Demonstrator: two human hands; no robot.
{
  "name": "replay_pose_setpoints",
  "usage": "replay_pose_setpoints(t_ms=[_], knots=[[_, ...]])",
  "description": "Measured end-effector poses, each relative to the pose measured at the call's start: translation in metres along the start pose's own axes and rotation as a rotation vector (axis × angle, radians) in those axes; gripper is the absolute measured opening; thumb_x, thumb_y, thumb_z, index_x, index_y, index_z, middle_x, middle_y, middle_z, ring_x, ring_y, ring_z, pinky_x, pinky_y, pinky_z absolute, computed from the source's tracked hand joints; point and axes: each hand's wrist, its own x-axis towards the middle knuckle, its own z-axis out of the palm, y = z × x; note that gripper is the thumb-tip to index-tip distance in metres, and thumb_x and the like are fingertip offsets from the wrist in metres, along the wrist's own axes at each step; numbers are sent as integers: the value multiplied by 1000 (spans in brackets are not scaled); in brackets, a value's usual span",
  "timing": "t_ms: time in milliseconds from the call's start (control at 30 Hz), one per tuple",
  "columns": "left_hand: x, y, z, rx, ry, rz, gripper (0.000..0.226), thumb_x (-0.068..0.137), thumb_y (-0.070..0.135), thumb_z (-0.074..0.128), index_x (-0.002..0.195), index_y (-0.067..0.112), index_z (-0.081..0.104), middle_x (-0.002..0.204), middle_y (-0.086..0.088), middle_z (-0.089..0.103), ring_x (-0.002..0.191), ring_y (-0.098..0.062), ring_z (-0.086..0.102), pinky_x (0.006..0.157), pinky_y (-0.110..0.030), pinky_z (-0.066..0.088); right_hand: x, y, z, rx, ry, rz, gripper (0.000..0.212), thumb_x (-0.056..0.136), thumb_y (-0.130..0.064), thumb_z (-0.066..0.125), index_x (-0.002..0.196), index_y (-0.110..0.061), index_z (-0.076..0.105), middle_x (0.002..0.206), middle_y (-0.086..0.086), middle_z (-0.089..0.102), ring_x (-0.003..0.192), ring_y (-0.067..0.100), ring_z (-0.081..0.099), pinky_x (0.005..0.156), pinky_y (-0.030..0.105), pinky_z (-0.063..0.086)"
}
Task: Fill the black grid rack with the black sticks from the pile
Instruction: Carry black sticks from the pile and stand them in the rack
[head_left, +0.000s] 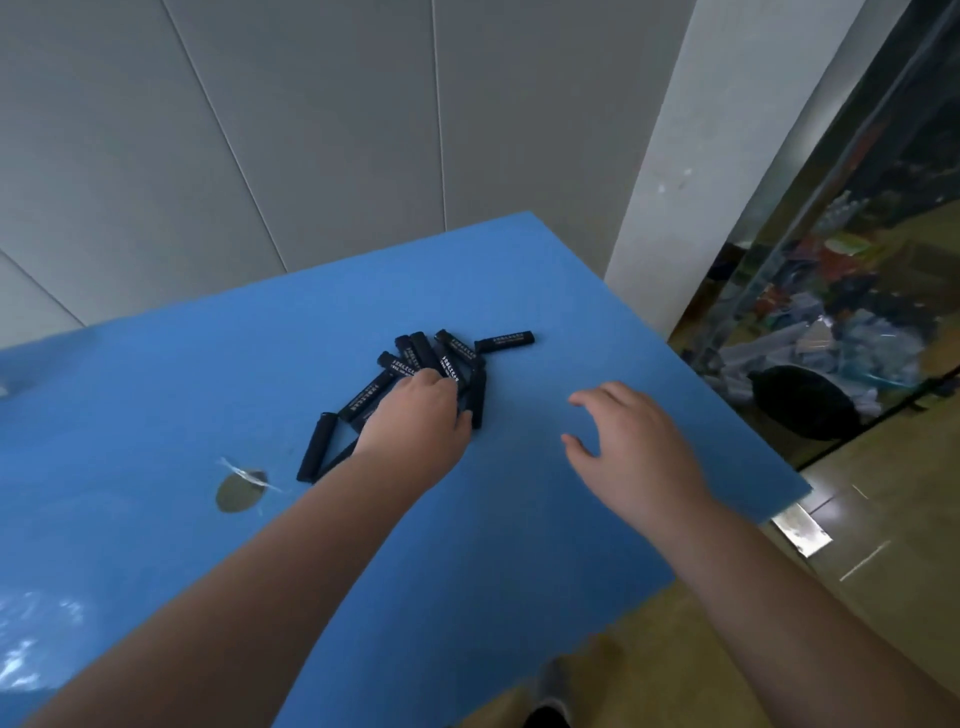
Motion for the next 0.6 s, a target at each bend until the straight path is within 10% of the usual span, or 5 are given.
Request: replay_pose_setpoints(t_ms=[600], knots=[[73,28,9,140,-3,-316,14,96,28,46,92,14,46,92,-6,56,78,-24,50,65,-36,42,80,34,17,103,-95,-253,38,93,-34,62,129,-21,61,120,-5,59,116,18,53,92,31,46]])
